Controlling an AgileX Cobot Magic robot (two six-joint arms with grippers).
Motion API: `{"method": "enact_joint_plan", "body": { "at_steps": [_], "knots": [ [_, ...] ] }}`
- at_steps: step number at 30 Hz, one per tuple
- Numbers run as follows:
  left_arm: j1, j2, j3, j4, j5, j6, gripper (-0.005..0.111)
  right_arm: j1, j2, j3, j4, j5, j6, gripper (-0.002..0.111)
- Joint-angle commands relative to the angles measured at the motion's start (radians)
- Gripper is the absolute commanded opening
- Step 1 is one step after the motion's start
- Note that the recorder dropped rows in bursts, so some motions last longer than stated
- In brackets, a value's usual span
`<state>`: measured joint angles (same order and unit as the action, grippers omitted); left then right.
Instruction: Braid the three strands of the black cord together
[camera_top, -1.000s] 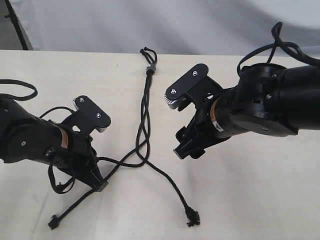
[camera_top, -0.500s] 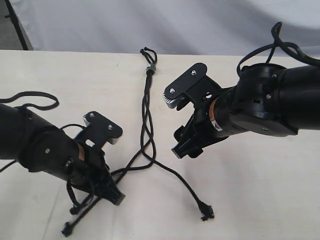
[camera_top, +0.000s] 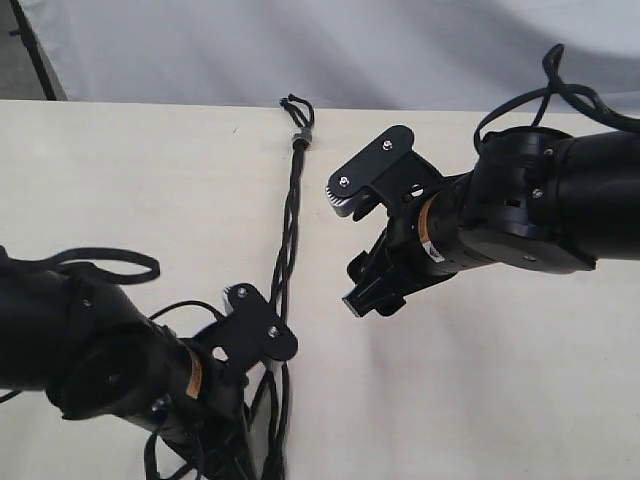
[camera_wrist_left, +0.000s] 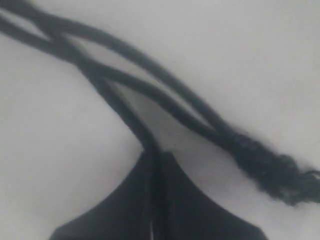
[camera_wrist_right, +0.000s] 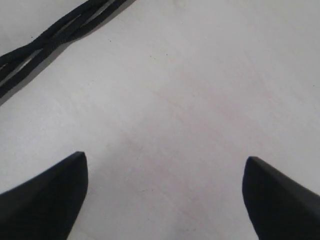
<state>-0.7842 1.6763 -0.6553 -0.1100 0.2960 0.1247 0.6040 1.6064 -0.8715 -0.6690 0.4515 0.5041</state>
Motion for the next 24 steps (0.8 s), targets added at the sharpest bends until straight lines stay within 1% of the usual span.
{"method": "enact_joint_plan", "body": {
  "at_steps": [1, 4, 7, 10, 13, 16, 18, 22, 24],
  "knots": [
    [0.09, -0.047, 0.008, 0.005, 0.018, -0.001, 0.001, -0.005, -0.005, 0.002, -0.012, -0.006, 0.004, 0.079],
    [0.144, -0.047, 0.009, 0.005, 0.023, -0.001, 0.001, -0.005, -0.005, 0.002, -0.012, -0.008, 0.004, 0.079],
    [0.174, -0.047, 0.028, 0.005, -0.002, -0.001, 0.001, -0.005, -0.005, 0.002, -0.012, -0.008, 0.004, 0.079],
    [0.193, -0.047, 0.062, 0.005, -0.072, -0.001, 0.001, -0.005, -0.001, 0.002, -0.012, -0.008, 0.004, 0.079],
    [0.193, -0.047, 0.094, 0.005, -0.141, -0.004, 0.001, -0.005, 0.02, 0.002, -0.012, -0.01, 0.004, 0.079],
    [0.193, -0.047, 0.096, 0.002, -0.136, -0.036, 0.003, -0.005, 0.044, 0.002, -0.012, -0.013, 0.004, 0.079],
    [0.193, -0.047, 0.096, 0.002, -0.136, -0.054, 0.01, -0.005, 0.059, 0.002, -0.012, -0.012, 0.004, 0.079],
    [0.193, -0.047, 0.096, 0.002, -0.141, -0.066, 0.035, -0.005, 0.064, 0.002, -0.012, -0.024, 0.004, 0.079],
    [0.193, -0.047, 0.096, 0.004, -0.144, -0.066, 0.045, -0.005, 0.062, 0.002, -0.012, -0.027, 0.004, 0.079]
  ]
}}
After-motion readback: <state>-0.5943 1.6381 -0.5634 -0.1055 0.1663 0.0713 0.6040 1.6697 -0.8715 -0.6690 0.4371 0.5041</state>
